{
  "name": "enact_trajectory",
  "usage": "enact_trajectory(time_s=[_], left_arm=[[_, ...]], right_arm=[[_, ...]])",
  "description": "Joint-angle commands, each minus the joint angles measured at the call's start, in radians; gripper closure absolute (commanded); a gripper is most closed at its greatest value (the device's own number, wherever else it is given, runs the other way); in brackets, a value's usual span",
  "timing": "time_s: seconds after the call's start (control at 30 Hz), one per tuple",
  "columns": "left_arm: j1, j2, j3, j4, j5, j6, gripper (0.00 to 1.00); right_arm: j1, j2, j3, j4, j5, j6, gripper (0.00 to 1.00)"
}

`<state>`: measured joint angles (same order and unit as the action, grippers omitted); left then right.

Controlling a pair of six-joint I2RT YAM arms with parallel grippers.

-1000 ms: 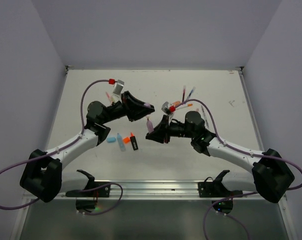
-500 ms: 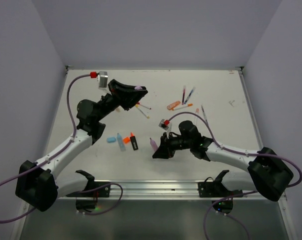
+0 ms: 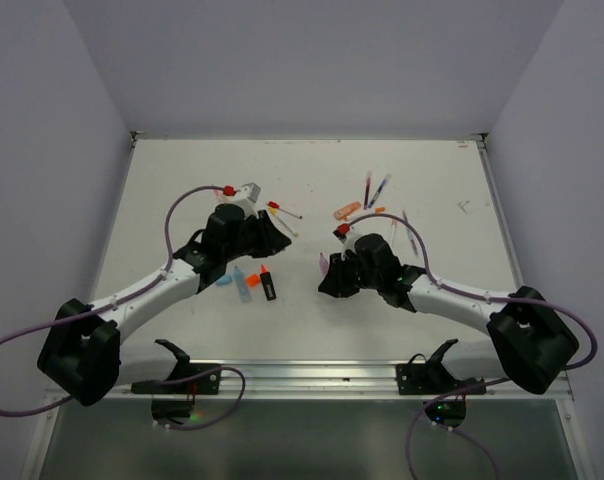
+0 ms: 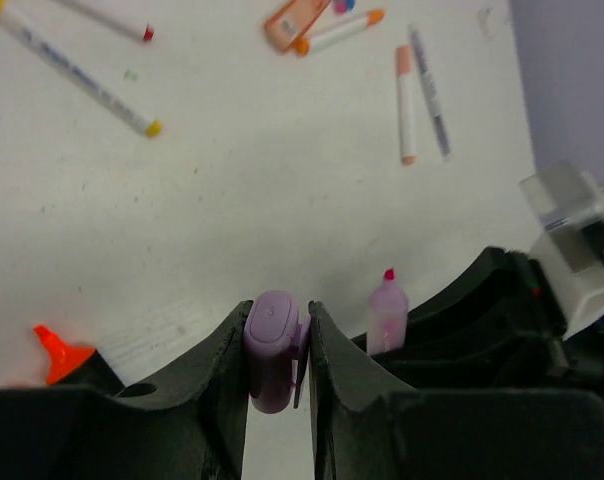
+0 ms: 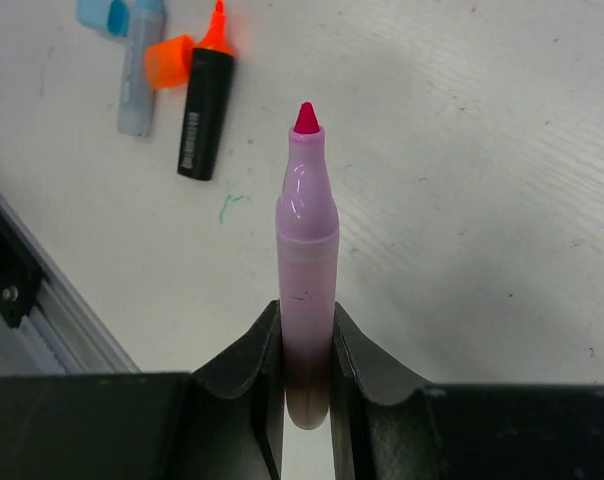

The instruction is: Open the pen caps

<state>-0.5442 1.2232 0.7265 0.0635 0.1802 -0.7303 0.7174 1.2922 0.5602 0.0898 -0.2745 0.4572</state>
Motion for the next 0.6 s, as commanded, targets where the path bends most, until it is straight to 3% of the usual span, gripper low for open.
enact_trajectory(time_s=[0.0,0.2,0.57], left_arm=[[-0.048,0.077,-0.019,-0.136,-0.071,-0.027,0.93],[-0.089,0.188,-0.048,-0.148,-0.096,-0.044,0.93],[-0.089,0.208,-0.078,-0.148,-0.157,-0.047,0.75]], right_arm=[[-0.001,0.059,0.049,0.014,0.096,0.063,0.96],[0.002,0.175,0.076,0.074,0.098,0.139,0.95],[0.054,0.386,0.167,0.182,0.028,0.221,0.92]])
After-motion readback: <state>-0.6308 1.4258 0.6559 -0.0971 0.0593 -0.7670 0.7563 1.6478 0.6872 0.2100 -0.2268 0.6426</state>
